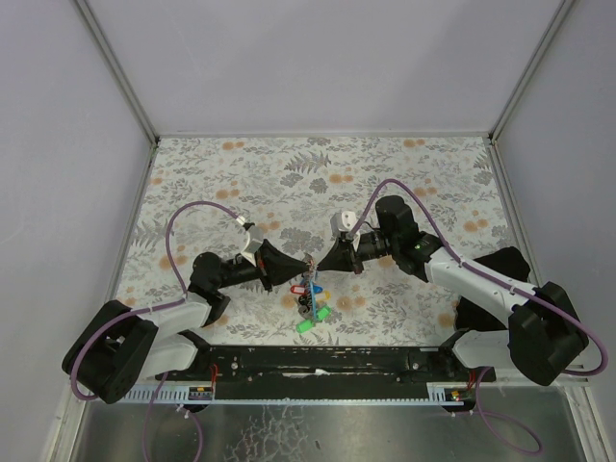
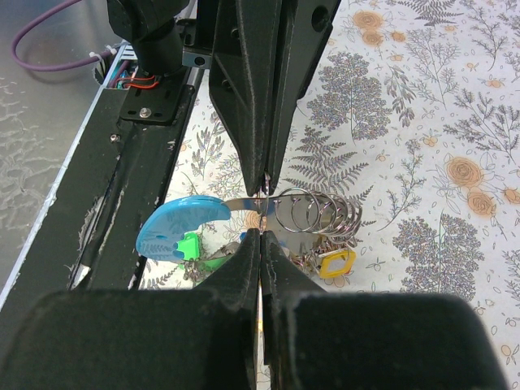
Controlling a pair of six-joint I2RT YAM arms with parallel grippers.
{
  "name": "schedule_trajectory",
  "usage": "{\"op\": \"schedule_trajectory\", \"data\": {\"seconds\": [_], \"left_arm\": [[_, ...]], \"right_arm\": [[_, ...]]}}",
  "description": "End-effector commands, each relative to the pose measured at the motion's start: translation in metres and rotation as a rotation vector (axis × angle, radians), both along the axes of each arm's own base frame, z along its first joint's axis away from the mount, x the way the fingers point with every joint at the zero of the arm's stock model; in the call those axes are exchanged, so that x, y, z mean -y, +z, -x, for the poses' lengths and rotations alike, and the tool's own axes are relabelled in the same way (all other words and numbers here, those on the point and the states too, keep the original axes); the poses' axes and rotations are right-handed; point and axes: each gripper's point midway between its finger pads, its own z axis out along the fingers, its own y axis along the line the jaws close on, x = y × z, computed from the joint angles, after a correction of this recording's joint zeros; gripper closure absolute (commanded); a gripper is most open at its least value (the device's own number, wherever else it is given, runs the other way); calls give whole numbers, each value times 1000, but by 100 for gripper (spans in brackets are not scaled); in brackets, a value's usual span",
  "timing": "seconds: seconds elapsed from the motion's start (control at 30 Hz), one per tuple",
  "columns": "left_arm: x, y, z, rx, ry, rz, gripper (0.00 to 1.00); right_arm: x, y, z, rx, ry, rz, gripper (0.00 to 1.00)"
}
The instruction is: Put the keys on the keyring
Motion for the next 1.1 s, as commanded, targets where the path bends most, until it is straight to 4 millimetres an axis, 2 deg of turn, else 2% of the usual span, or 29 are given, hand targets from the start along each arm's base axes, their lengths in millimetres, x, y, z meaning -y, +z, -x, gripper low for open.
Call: {"op": "schedule_trajectory", "data": {"seconds": [0.0, 1.07], "left_arm": [[3, 35, 2, 130, -19, 74, 100], [9, 33, 8, 115, -46, 81, 100]], "right_arm": [[-5, 19, 6, 46, 43, -61, 100], [-8, 38, 3, 94, 18, -139, 100]]}}
